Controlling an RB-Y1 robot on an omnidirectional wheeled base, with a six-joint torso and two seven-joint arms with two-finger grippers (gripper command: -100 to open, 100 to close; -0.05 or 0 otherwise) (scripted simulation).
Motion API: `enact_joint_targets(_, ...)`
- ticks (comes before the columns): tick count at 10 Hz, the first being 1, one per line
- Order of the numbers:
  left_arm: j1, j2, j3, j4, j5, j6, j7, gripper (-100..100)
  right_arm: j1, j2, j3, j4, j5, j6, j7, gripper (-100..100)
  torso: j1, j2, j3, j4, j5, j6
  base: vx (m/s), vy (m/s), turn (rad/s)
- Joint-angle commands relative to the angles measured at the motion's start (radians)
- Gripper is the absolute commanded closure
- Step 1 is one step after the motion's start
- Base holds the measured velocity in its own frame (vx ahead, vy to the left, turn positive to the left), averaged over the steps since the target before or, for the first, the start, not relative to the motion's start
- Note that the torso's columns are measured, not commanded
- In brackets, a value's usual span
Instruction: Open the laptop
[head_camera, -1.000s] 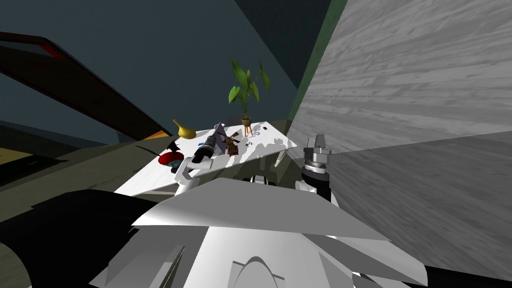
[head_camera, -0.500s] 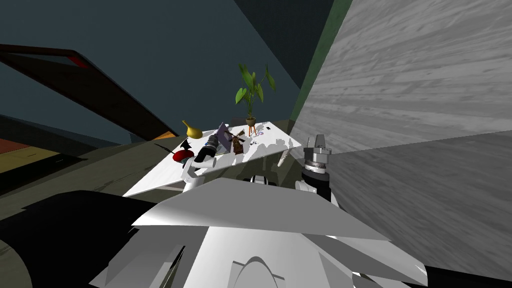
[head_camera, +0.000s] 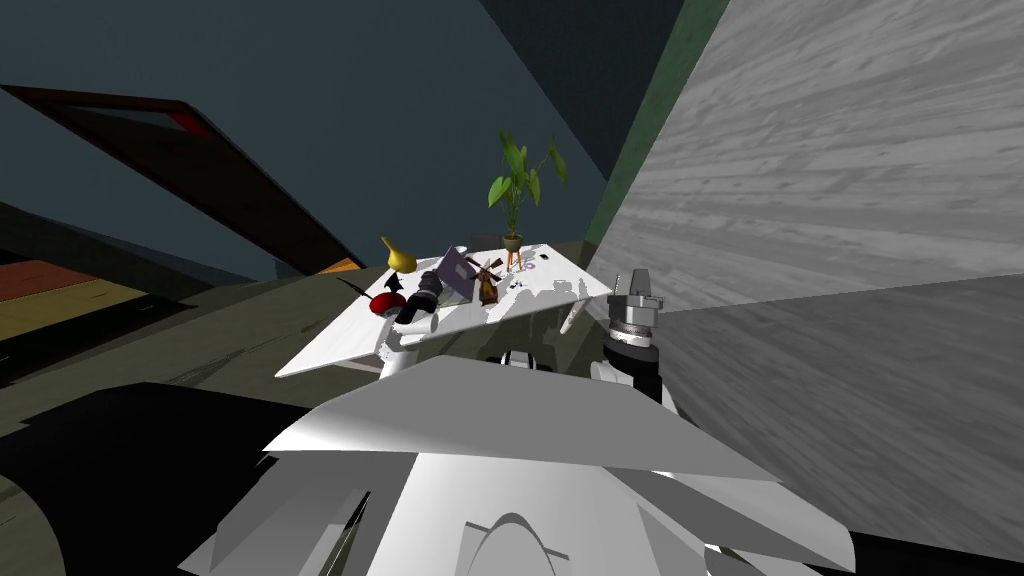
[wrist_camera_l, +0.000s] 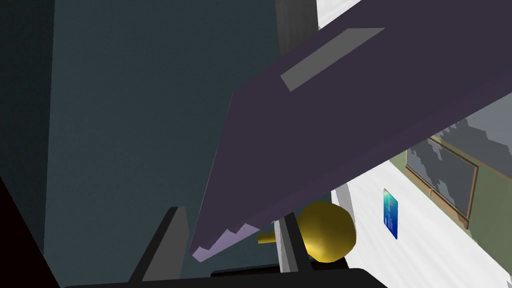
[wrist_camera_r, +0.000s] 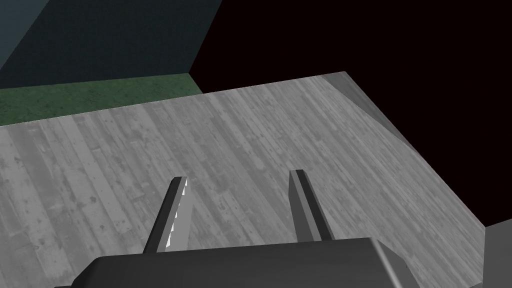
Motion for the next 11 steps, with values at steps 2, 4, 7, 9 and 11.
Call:
enact_joint_targets(2, -0.034, -0.061, -0.004, 0.091, 0.046, -0.069, 0.05, 100, 0.0, 0.0, 0.0, 0.0, 0.0, 0.0, 0.0, 0, -0.002, 0.002, 0.001, 0.003, -0.002, 0.0, -0.036, 0.094, 0.027)
enact_joint_targets(4, -0.051, -0.091, -0.005, 0.142, 0.072, -0.109, 0.076, 100, 0.0, 0.0, 0.0, 0.0, 0.0, 0.0, 0.0, 0, -0.003, 0.004, 0.002, 0.003, -0.003, 0.0, -0.041, 0.09, 0.027)
enact_joint_targets(7, -0.062, -0.115, -0.005, 0.17, 0.088, -0.128, 0.091, 100, 0.0, 0.0, 0.0, 0.0, 0.0, 0.0, 0.0, 0, -0.004, 0.004, 0.002, 0.004, -0.003, 0.0, -0.031, 0.068, 0.02)
enact_joint_targets(9, -0.075, -0.142, -0.015, 0.238, 0.119, -0.196, 0.118, 100, 0.0, 0.0, 0.0, 0.0, 0.0, 0.0, 0.0, 0, -0.005, 0.005, 0.002, 0.004, -0.004, -0.001, -0.016, 0.057, 0.013)
enact_joint_targets(11, -0.073, -0.14, -0.008, 0.205, 0.128, -0.157, 0.128, -100, 0.0, 0.0, 0.0, 0.0, 0.0, 0.0, 0.0, 0, -0.001, 0.007, 0.004, 0.005, -0.003, -0.002, -0.025, 0.064, -0.005)
